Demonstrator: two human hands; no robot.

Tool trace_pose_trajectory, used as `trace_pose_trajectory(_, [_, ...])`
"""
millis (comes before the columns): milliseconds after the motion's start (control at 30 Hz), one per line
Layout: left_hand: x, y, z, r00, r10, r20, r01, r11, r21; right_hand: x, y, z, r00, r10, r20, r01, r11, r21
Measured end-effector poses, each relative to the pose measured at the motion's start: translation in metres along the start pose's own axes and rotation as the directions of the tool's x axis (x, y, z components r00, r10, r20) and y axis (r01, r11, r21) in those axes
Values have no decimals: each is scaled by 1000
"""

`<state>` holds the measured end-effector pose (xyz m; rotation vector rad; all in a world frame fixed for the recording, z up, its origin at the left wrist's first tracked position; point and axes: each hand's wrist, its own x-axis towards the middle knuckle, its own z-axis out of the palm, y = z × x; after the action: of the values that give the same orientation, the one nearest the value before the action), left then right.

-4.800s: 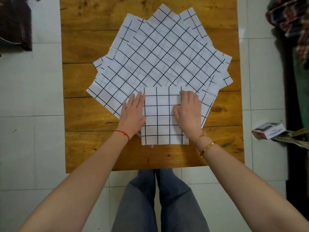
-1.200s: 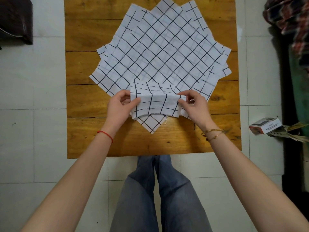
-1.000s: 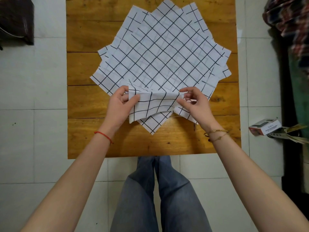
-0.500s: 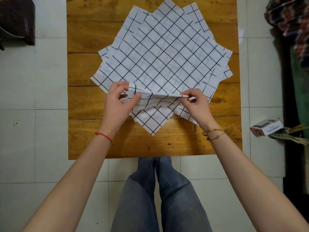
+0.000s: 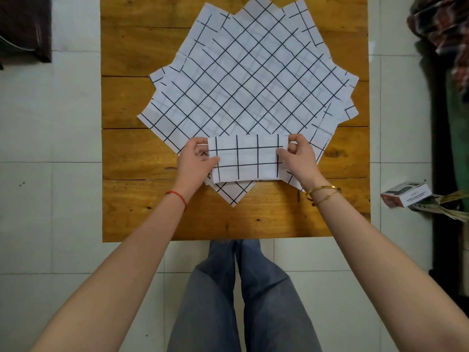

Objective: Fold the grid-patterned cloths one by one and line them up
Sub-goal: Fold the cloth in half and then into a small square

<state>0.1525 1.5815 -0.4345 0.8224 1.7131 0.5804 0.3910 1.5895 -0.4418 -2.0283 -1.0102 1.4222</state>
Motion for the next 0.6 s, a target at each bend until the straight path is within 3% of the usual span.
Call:
trace_pose_trajectory(133, [13,-17,10,1000,0,1,0,998,66,7,8,9,999,-53,-11,49,976,-211])
trace_pose_trajectory(200, [14,-21,11,992,120,-34,-110,970,219,8,11,13,994,-108,-26,94,944,-318])
trace_pose_trajectory(333, [7,-26,11,898,437,48,-378,712,591,1,8,27,892,-447,-64,260,624,-737])
trace_pose_trajectory(400, [3,-30,11,861,485,155,-439,554,707,-3,1,39,840,-539,54,380,515,-768])
trace_pose_trajectory(467, [1,-35,12,848,464,256,-461,408,788,-2,-1,54,808,-542,231,503,432,-749])
trace_pose_trajectory(600, [4,-46,8,886,337,318,-419,290,861,0,-2,80,783,-408,470,600,292,-745])
